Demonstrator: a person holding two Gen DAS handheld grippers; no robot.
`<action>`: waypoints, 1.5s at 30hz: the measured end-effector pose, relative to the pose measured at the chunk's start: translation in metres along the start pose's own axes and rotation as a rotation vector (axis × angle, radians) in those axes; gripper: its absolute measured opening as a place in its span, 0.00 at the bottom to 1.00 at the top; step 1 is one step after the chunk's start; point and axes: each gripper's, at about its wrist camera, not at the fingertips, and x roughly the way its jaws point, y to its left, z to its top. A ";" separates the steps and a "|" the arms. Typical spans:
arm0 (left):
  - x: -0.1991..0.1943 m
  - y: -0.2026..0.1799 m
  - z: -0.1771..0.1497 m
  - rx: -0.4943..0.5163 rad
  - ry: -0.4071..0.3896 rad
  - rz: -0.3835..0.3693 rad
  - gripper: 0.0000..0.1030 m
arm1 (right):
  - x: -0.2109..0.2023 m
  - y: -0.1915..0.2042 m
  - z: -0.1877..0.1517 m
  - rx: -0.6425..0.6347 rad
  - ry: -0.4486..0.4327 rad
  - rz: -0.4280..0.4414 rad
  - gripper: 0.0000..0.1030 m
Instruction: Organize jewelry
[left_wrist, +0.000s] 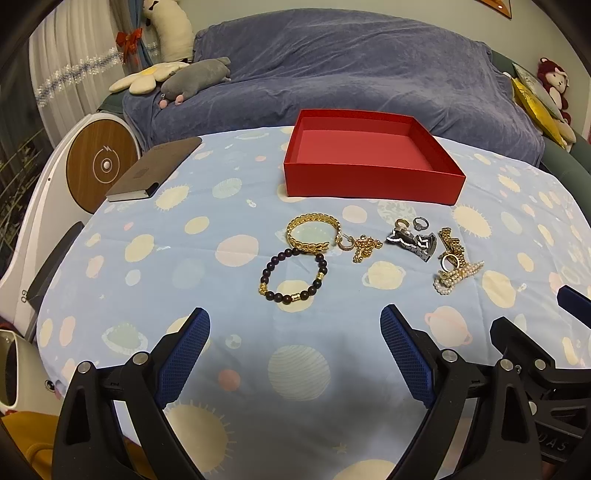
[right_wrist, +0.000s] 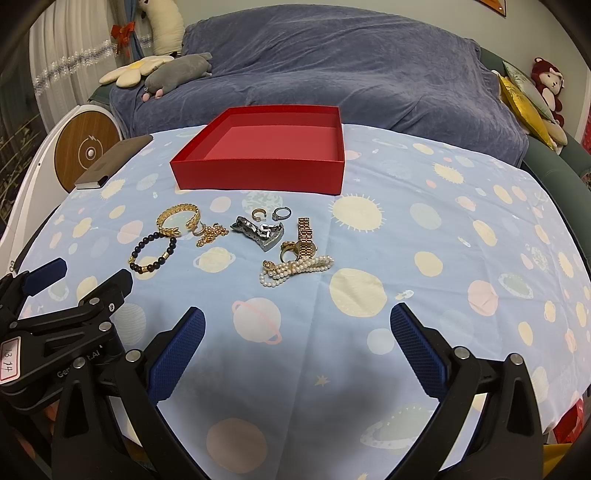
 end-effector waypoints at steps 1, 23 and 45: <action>0.000 0.000 0.000 0.000 -0.002 0.002 0.88 | 0.000 0.000 0.000 0.000 0.000 0.000 0.95; -0.001 -0.001 0.000 0.007 -0.012 0.020 0.88 | 0.000 0.001 0.000 -0.003 -0.002 -0.001 0.95; -0.002 0.000 0.000 0.009 -0.017 0.026 0.88 | 0.000 0.001 0.000 -0.003 -0.001 0.000 0.95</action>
